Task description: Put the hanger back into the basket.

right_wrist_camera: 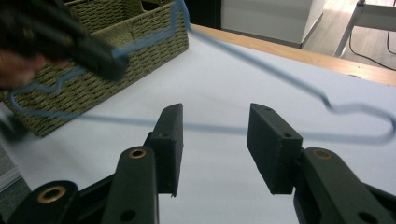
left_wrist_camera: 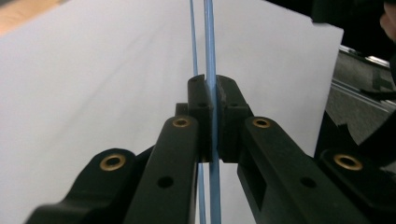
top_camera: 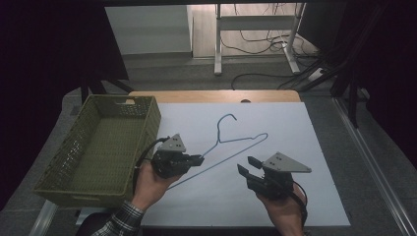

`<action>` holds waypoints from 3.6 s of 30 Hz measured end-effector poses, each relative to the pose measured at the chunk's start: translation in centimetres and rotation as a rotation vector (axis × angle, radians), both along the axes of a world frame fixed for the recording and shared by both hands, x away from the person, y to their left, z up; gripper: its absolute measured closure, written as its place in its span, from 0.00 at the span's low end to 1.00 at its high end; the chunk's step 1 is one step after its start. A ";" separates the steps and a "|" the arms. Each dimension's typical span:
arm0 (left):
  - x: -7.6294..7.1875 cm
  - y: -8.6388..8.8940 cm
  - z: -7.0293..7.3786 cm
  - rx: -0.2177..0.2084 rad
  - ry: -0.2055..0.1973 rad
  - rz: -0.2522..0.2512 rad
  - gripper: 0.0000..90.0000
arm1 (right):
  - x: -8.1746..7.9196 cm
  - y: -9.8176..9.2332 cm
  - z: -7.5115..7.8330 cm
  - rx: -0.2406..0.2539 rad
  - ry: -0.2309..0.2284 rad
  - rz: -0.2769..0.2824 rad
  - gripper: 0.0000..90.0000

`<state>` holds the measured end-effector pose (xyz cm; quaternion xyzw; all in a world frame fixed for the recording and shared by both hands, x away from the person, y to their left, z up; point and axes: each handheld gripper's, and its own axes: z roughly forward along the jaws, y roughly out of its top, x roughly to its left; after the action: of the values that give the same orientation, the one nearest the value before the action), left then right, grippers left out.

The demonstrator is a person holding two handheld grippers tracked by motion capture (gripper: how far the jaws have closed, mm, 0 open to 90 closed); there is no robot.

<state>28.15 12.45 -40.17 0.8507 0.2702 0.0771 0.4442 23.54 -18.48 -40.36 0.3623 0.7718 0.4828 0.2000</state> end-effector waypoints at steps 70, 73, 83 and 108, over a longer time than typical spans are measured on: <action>2.9 28.8 -5.4 0.256 0.164 0.517 0.93 | -0.1 -2.5 -2.5 -0.023 0.104 0.008 0.61; 2.8 29.0 -5.1 0.227 0.173 0.549 0.67 | -0.1 -2.5 -2.5 -0.024 0.105 0.007 0.60; 1.2 28.3 -3.0 0.139 0.118 0.538 0.16 | 0.1 -2.8 -2.5 -0.027 0.103 0.016 0.49; -4.9 17.0 -0.6 -0.088 -0.036 0.271 0.00 | 0.5 -5.6 -3.7 -0.103 0.187 0.023 0.04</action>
<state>23.23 29.42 -40.79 0.7845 0.3778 0.1396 0.4715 24.00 -24.07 -44.07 0.3861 0.8151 0.4087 0.1398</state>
